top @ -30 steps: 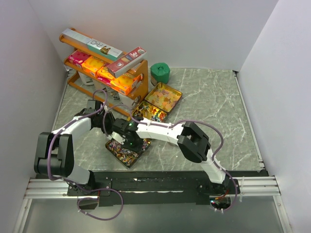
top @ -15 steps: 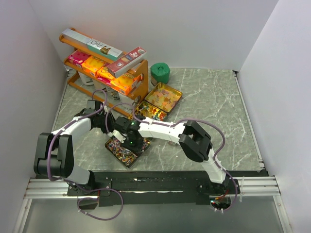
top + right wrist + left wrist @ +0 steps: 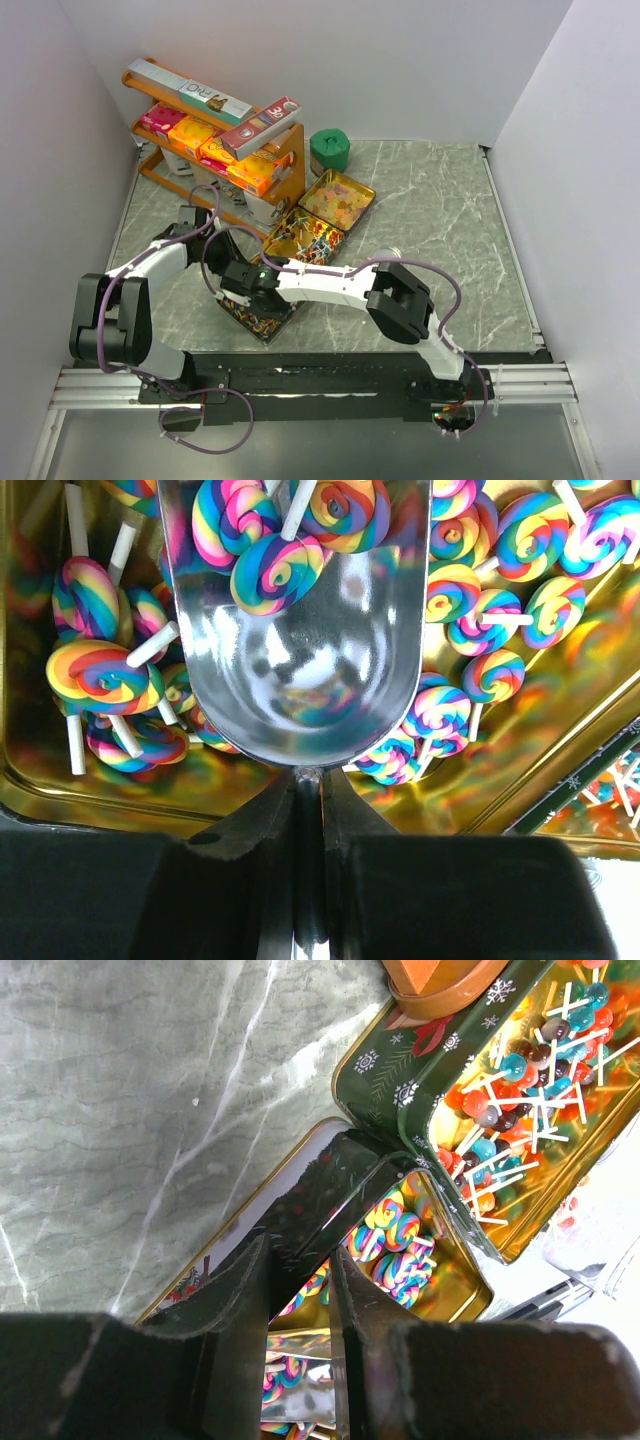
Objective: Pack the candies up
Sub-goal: Scoop the fake candies from the storage box, then place the fake candies in the packing bottle.
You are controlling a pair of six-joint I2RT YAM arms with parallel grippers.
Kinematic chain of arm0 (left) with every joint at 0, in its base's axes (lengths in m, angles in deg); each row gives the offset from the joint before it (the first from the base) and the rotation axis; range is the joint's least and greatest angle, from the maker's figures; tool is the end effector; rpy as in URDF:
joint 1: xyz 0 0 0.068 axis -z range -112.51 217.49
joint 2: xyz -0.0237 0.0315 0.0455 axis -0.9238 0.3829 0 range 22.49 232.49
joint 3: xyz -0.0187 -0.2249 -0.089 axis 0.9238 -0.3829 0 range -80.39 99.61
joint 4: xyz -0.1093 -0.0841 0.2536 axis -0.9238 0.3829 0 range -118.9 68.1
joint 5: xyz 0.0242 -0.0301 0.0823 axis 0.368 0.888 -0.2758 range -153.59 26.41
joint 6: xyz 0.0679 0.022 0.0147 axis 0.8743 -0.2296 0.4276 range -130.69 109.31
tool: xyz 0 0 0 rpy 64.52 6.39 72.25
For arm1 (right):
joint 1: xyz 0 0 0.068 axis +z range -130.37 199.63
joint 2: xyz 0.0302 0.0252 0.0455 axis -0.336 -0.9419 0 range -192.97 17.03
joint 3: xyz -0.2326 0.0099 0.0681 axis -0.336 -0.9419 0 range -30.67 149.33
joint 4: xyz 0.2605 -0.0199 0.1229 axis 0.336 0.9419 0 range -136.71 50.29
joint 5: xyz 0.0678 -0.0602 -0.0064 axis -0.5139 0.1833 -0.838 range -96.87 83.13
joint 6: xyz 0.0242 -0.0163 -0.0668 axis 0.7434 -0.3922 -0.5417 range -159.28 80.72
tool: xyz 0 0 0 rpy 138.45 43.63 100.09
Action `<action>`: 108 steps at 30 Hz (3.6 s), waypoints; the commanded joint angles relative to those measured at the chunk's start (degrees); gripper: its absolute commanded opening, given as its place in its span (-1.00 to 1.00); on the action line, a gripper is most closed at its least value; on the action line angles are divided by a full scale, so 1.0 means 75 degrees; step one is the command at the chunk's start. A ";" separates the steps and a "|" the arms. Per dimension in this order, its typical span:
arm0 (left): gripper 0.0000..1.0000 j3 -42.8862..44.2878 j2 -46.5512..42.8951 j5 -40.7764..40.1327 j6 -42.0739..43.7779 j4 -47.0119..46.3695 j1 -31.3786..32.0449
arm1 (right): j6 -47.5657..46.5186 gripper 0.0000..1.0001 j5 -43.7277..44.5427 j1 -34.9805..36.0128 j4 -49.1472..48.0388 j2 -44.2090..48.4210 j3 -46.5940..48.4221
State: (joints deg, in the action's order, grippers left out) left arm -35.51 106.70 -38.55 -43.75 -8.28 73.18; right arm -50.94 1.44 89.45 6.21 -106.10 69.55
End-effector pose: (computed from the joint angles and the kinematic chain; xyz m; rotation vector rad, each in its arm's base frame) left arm 0.3069 -0.0564 0.1063 -0.4786 2.6414 -0.8001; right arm 0.1654 0.4245 0.1271 -1.8440 2.1805 -0.0087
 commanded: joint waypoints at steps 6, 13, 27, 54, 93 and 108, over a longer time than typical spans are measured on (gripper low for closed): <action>-0.96 -0.0078 0.0023 0.0072 -0.0584 0.0379 0.0085 | 0.1003 -1.00 -0.0218 -0.0368 -0.3211 0.0912 -0.1221; -0.96 -0.0102 -0.0036 0.0002 -0.0538 0.0473 0.0085 | 0.1215 -1.00 -0.0183 -0.0438 -0.4057 0.1218 -0.1762; -0.96 0.0015 -0.0094 -0.0139 -0.0456 0.0672 0.0073 | 0.0782 -1.00 0.0204 -0.0392 -0.4713 0.1722 -0.2523; -0.98 0.0590 0.0281 -0.0362 0.0166 0.0860 0.0073 | -0.0156 -1.00 0.0227 -0.0345 -0.4748 0.2764 -0.3484; -0.29 0.1187 -0.0094 -0.0479 0.0095 0.1211 0.0073 | 0.0791 -1.00 0.0848 -0.0509 -0.2933 0.5448 -0.4340; 0.30 0.1656 0.0175 -0.0993 0.0189 0.1434 0.0073 | 0.3323 -1.00 0.1270 -0.1024 0.0219 0.7124 -0.4703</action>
State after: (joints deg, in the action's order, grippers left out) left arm -25.59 108.21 -43.16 -41.87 1.69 73.71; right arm -33.87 8.72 82.90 0.84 -56.49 34.60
